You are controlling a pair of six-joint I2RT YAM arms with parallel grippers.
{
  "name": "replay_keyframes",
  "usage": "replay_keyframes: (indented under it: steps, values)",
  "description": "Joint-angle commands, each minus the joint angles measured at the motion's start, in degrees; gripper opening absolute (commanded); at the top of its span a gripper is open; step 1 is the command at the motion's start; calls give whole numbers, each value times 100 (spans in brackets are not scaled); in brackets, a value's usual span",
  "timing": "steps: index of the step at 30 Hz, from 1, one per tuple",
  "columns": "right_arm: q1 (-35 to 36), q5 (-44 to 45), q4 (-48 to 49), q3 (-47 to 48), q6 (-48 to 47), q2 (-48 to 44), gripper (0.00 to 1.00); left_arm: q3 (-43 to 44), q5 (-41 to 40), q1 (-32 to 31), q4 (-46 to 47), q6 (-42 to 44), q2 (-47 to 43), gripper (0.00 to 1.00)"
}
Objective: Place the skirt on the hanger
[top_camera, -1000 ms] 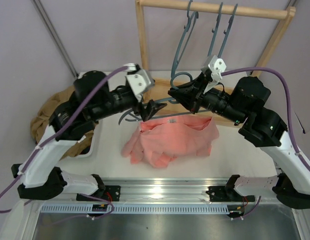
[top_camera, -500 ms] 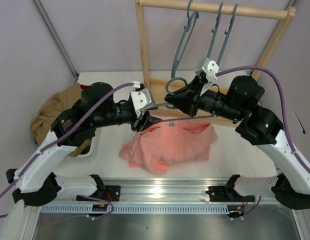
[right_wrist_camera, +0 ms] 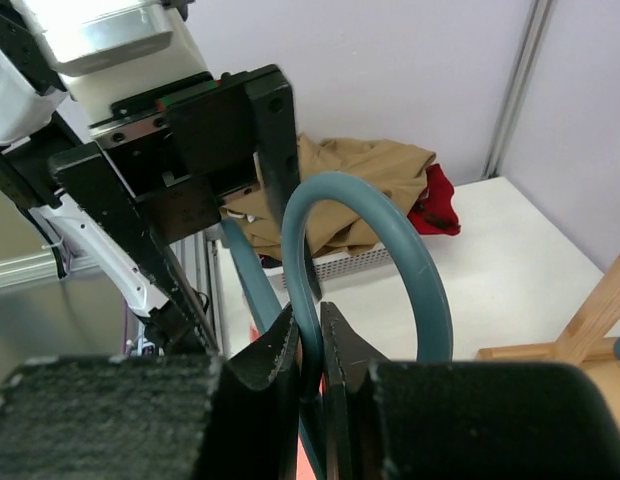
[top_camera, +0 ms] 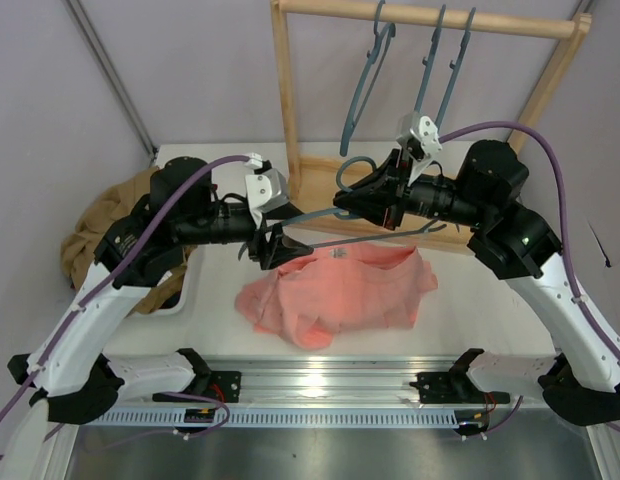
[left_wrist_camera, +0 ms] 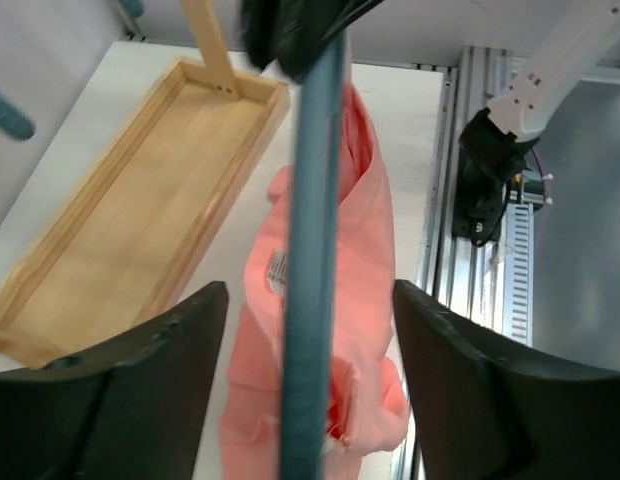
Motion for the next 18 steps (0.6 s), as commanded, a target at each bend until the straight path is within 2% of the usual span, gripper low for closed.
replay_keyframes:
  steps: [1,3,8,14,18]
  values:
    - [-117,-555,514,148,109,-313,0,266,113,305,-237,48,-127,75]
    - [-117,-564,382,130,74,-330,0,467,42,384,-255,48,-110,81]
    - [-161,-546,522,-168,117,-471,0,689,226,410,-377,65,22,81]
    - [-179,-582,566,-195,136,-471,0,531,699,419,-413,-39,250,65]
    - [-196,-397,662,-274,153,-471,0,399,833,411,-377,-128,338,50]
